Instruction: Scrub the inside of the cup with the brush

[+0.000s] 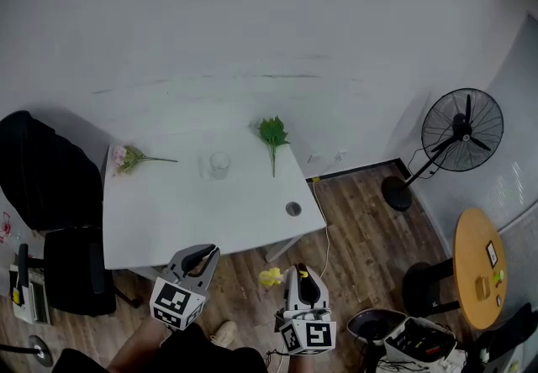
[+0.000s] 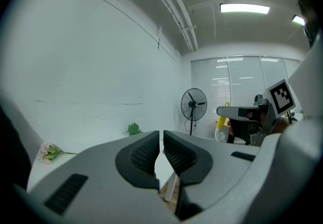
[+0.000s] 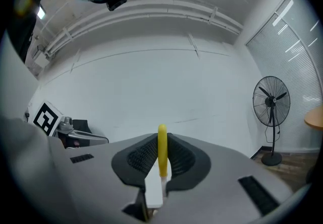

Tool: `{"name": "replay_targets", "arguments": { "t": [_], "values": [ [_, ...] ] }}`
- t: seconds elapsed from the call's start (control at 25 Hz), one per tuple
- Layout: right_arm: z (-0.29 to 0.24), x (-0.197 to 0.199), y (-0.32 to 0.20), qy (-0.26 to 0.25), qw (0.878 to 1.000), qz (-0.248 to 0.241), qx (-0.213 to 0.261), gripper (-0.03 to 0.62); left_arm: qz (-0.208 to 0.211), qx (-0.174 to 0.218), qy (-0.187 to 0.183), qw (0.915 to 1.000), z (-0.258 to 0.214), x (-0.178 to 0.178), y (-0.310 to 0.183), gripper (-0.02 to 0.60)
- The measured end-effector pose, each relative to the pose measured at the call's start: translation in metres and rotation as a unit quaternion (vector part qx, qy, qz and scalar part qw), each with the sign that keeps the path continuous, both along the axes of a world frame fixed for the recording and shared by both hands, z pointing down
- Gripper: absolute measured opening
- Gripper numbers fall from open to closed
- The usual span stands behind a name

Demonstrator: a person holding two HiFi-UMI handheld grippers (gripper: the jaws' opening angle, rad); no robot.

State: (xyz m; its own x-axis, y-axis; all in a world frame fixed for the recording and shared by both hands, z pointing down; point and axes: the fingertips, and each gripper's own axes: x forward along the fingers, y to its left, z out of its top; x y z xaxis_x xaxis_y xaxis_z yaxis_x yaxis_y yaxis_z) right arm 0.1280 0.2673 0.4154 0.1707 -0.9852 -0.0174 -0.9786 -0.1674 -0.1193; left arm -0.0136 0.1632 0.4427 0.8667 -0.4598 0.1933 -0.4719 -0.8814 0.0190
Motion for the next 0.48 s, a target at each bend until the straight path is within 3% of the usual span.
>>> {"name": "replay_targets", "arguments": {
  "t": [0.48],
  "values": [
    [0.0,0.042,-0.049,-0.012,1.0,-0.028,0.006,0.063,-0.036,0.003,-0.008,0.9993,0.0,0.031,-0.041,0.043]
  ]
}}
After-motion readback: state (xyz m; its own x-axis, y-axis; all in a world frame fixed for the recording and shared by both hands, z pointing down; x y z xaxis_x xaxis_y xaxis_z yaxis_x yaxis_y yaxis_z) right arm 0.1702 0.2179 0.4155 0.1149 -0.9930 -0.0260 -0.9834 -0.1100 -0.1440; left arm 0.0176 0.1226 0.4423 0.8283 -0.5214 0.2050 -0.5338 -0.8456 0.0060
